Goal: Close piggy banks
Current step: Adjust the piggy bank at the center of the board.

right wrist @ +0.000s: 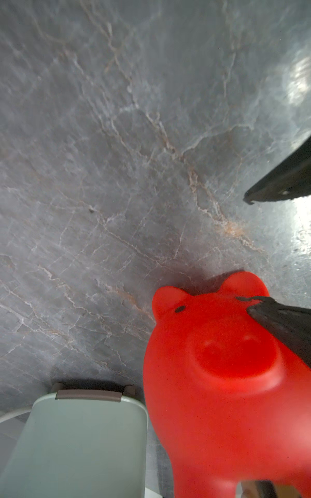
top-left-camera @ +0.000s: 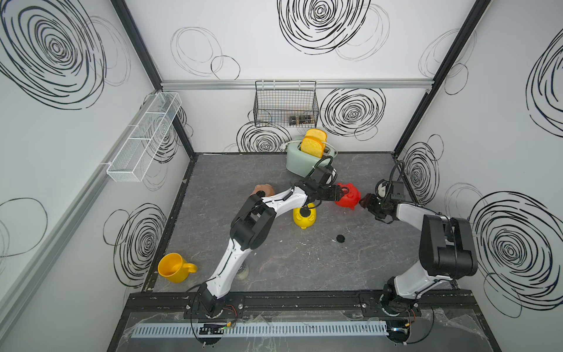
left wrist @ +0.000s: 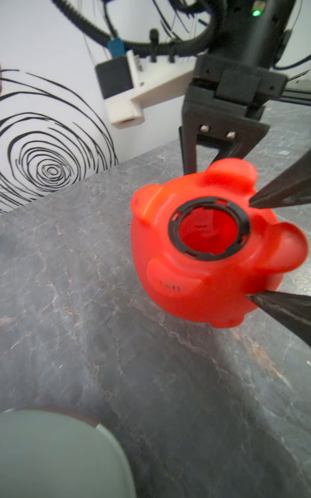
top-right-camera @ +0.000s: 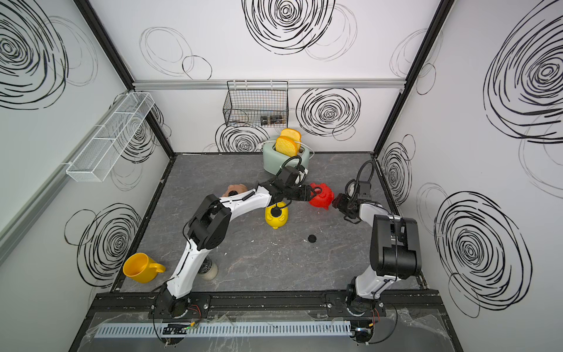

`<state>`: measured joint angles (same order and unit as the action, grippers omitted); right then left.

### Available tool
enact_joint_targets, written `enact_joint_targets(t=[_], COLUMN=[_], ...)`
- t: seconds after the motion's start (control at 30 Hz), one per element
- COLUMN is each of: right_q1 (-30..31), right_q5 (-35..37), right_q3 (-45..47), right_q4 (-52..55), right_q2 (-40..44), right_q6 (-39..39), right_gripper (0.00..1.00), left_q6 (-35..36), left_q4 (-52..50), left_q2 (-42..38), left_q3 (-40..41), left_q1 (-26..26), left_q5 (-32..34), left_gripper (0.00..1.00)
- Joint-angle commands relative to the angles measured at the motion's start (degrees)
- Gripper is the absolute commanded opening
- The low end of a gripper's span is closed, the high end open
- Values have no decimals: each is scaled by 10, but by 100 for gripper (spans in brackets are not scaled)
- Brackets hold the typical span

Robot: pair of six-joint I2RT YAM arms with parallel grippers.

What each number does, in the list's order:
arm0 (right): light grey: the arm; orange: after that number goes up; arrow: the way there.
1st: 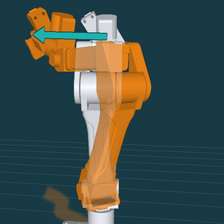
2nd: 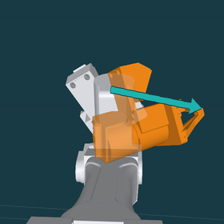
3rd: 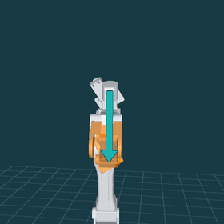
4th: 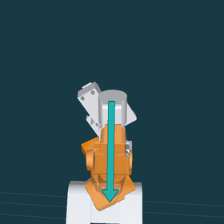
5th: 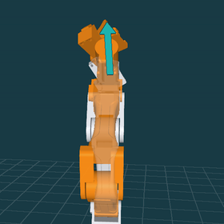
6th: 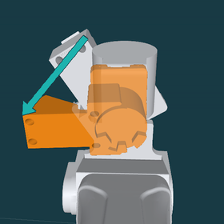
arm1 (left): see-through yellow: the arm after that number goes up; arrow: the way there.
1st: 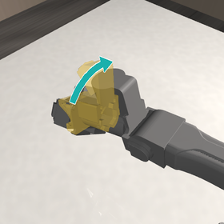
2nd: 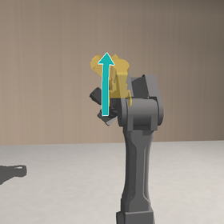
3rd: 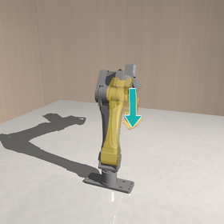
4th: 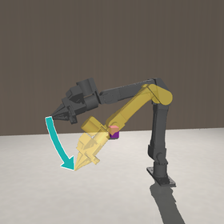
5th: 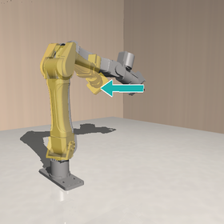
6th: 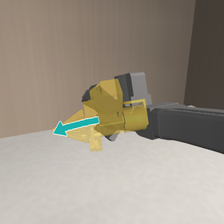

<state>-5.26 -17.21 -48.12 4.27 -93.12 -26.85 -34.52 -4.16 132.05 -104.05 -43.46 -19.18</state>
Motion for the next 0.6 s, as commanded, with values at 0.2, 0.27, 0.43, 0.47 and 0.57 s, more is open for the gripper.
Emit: enact_joint_targets(t=[0.2,0.27,0.43,0.47,0.57], right_q1=[-13,-17,-18,-18,-18], right_q5=[-37,-36,-18,-12,1], right_q3=[-34,-32,-22,-17,-4], right_q4=[0,-1,2,-1,2], right_q2=[-23,-22,-8,-3,9], right_q6=[-8,-8,-9,-10,-10], right_gripper=[63,63,65,66,66], left_q6=[11,17,34,40,51], left_q4=[36,34,29,26,30], left_q2=[-96,-105,-110,-105,-99], left_q3=[76,85,68,58,42], left_q1=[-24,-22,-4,0,12], left_q5=[-26,-21,8,14,26], left_gripper=[55,55,52,52,53])
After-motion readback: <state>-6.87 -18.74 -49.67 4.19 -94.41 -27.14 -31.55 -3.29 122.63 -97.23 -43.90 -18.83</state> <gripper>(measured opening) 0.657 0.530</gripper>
